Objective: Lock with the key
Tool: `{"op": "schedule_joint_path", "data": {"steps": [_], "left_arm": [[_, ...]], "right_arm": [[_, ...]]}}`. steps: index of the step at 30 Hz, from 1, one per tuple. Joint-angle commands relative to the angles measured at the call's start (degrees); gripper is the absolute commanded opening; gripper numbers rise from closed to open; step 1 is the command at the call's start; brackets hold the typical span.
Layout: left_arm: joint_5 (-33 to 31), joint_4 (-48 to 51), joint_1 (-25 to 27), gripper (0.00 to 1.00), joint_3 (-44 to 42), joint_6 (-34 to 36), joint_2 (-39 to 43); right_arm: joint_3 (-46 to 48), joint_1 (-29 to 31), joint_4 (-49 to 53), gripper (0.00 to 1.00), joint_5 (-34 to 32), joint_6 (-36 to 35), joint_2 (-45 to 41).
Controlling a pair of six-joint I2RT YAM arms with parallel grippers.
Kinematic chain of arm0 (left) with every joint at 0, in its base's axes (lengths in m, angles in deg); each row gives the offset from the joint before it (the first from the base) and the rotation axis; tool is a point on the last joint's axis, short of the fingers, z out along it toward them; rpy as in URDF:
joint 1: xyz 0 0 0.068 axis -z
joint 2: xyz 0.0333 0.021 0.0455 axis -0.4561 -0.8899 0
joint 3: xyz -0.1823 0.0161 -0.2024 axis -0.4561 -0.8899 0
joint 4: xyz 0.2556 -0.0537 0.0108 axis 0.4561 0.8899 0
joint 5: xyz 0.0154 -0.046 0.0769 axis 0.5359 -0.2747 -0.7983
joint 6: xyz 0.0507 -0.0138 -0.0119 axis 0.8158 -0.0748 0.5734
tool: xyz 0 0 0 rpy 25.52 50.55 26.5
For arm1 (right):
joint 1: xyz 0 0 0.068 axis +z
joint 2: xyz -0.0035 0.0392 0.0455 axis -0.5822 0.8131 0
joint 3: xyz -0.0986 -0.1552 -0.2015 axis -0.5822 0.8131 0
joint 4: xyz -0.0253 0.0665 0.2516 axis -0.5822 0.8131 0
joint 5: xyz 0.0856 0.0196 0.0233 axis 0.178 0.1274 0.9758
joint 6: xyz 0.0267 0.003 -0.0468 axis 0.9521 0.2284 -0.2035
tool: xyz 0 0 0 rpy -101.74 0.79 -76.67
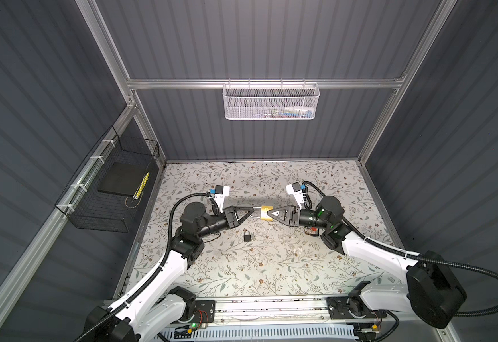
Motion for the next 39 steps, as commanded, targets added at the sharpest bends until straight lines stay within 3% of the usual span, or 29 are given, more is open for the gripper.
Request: {"op": "schedule_joint_path", "data": {"steps": [1, 4, 8, 24, 34, 39], "left_arm": [[0.92, -1.47, 0.11, 0.22, 0.22, 0.88, 0.76], [0.86, -1.24, 0.11, 0.28, 0.30, 0.87, 0.85], [0.58, -0.67, 0.16, 0.29, 0.31, 1.23, 1.13], [1.34, -1.42, 0.11, 0.00, 0.22, 1.24, -0.01], [1.69, -6.49, 0.20, 0.00, -1.72, -1.43, -0.81], [1.67, -8.92, 0.18, 0.00, -2.50, -2.84, -1.18]], "right_arm": [[-1.05, -0.40, -3.98, 0.00, 1.17, 0.29, -1.13], [-0.96, -0.61, -3.98, 0.00, 1.33, 0.38, -1.40], [-0.96, -0.89, -4.02, 0.00, 1.51, 0.47, -1.55], [-1.44, -0.76, -7.41, 0.00, 2.57, 3.17, 0.68], [-1.85, 0.40, -19.86, 0.00, 3.06, 10.30, 6.09], [-2.63, 2.07, -20.10, 0.00, 2.54, 9.60, 7.84]]}}
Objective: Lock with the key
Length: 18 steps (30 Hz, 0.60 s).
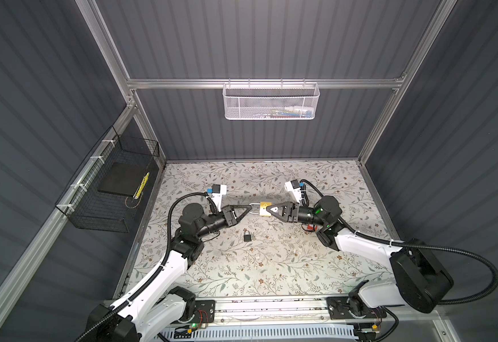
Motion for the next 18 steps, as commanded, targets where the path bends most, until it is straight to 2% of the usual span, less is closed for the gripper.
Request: {"op": "schedule_joint_path", "data": {"steps": [1, 8, 13, 18], "left_arm": [[3.00, -3.63, 1.20, 0.00, -0.68, -1.38, -0.75], [3.05, -3.46, 1.29, 0.00, -0.98, -0.69, -0.77], [3.24, -6.88, 1.71, 0.00, -1.04, -2.58, -2.32], [3.15, -7.74, 2.52, 0.00, -2.13, -2.77, -2.68]], "right_arm": [[-2.73, 3.05, -4.99, 0.00, 0.52, -0.02, 0.50], [-3.81, 4.06, -8.54, 0.00, 0.47, 2.29, 2.36], [-4.70, 5.24, -2.27, 0.00, -0.27, -2.84, 2.04], [-5.67, 5.23, -10.34, 0.00, 0.14, 2.60, 4.95]]}}
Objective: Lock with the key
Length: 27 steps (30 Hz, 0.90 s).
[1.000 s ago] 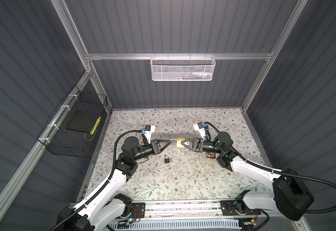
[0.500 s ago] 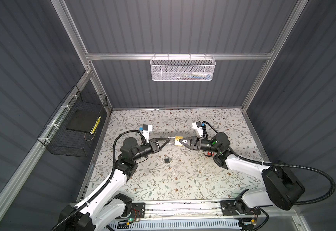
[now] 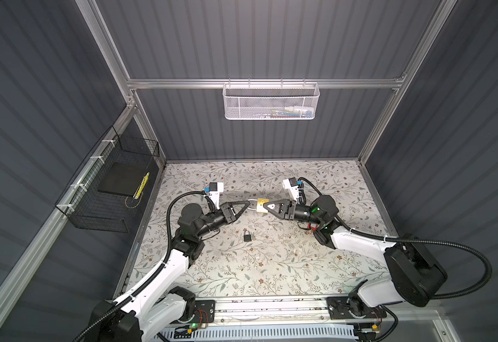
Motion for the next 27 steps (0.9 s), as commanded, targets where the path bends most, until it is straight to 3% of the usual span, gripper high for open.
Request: {"op": "schedule_joint_path", "data": {"steps": [1, 6, 12, 20, 21, 24, 27], "left_arm": [[5.16, -1.47, 3.03, 0.00, -1.44, -0.83, -0.85], [5.02, -1.12, 3.12, 0.00, -1.62, -0.85, -0.18], [5.48, -3.10, 3.40, 0.00, -1.88, -1.53, -1.05], [3.79, 1.83, 3.40, 0.00, 0.22, 1.05, 1.58], [1.89, 2.62, 3.93, 0.00, 0.53, 1.06, 0.76], [-0.52, 0.92, 13.28, 0.00, 3.17, 3.97, -6.54], [0.67, -0.48, 14.97, 0.00, 3.55, 4.28, -6.43]], "right_arm": [[-3.66, 3.78, -6.80, 0.00, 2.83, 1.43, 1.77], [-4.76, 4.05, 1.76, 0.00, 2.83, -4.39, 0.76], [-5.41, 4.13, -1.03, 0.00, 3.27, -2.63, 1.66], [-3.26, 3.25, -1.40, 0.00, 4.06, -1.84, -0.59], [-4.04, 4.07, 1.63, 0.00, 3.97, -3.68, -0.77], [-10.84, 9.50, 10.47, 0.00, 4.10, -9.92, 3.02], [-9.66, 7.53, -0.71, 0.00, 5.33, -1.82, 5.47]]}}
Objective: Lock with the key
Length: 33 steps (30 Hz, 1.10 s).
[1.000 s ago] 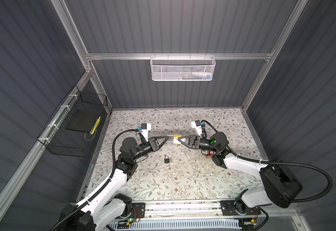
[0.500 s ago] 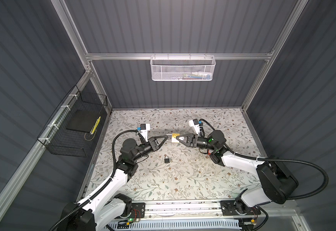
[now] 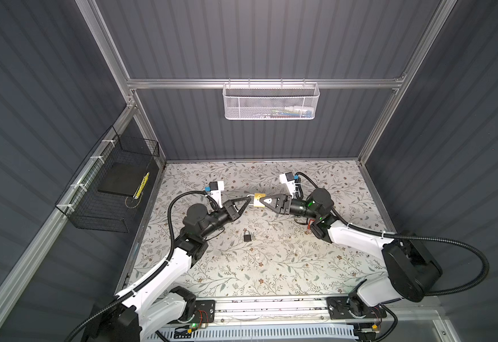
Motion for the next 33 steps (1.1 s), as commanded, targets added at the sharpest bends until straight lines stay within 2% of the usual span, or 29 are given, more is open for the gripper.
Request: {"op": "schedule_joint_path", "data": {"steps": [1, 3, 4, 6, 8, 10, 13, 16, 24, 33], "left_arm": [[11.88, 4.52, 8.74, 0.00, 1.12, 4.57, 1.19], [10.22, 13.91, 5.88, 0.00, 2.19, 8.48, 6.89], [11.33, 16.12, 3.71, 0.00, 2.55, 9.01, 8.60], [14.56, 15.89, -0.46, 0.00, 2.60, 7.24, 9.56], [15.86, 15.56, -1.62, 0.00, 3.00, 6.63, 9.02], [16.88, 13.32, -1.63, 0.18, 2.93, 5.47, 7.90], [17.49, 7.90, -1.63, 0.39, 1.48, 2.56, 6.87], [17.55, 6.27, -1.64, 0.43, 1.10, 1.64, 7.02], [16.87, 5.96, -1.63, 0.42, 0.60, 1.34, 7.33], [16.72, 5.24, -1.63, 0.07, 0.37, 1.44, 7.11]], "right_arm": [[-0.71, 6.06, -8.07, 0.00, 7.30, 3.04, 1.05], [1.56, 4.34, -7.08, 0.00, 7.62, 2.56, -1.63], [2.19, 3.95, -6.16, 0.00, 7.85, 2.08, -2.74], [2.81, 3.47, -5.32, 0.00, 7.94, 1.65, -4.14], [3.40, 3.04, -5.56, 0.00, 7.51, 1.65, -4.66], [4.12, 2.80, -6.74, 0.00, 6.96, 2.01, -4.67], [4.90, 2.71, -9.81, 0.00, 6.40, 3.61, -4.03], [5.47, 2.60, -10.44, 0.00, 6.13, 3.82, -4.31], [5.52, 2.59, -9.16, 0.00, 6.31, 3.33, -4.75], [6.17, 2.61, -8.50, 0.00, 5.88, 2.54, -4.98]]}}
